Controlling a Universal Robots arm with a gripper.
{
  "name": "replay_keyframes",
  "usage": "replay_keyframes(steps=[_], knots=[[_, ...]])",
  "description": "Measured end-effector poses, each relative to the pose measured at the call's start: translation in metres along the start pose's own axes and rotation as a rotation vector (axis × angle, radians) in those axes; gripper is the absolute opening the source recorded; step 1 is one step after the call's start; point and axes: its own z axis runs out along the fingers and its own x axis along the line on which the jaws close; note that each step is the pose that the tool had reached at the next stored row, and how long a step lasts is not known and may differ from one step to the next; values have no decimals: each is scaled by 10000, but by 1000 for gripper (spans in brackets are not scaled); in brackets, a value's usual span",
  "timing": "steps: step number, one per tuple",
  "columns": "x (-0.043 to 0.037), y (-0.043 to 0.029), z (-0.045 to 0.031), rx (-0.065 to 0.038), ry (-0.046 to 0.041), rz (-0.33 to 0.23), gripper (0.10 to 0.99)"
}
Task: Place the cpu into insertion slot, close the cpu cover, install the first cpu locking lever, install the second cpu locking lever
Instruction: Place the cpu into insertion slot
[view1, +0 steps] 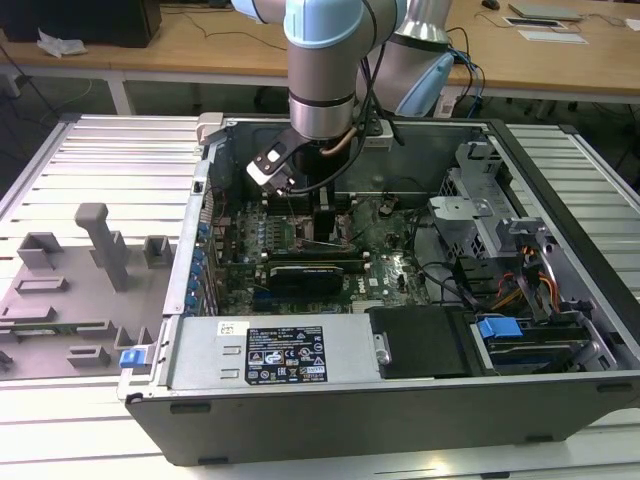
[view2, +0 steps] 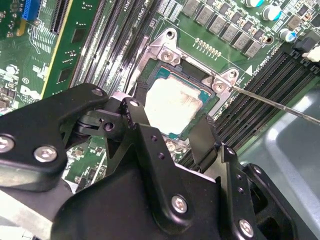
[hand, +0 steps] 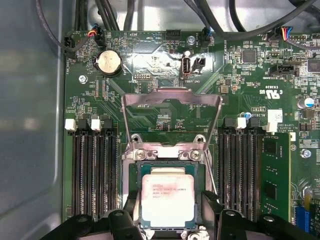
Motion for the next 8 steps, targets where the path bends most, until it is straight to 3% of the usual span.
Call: replay_keyframes(steps=[2,8], knots=[[0,0,0,1,-1,0,588],[0,0,0,0,-3,0,220]])
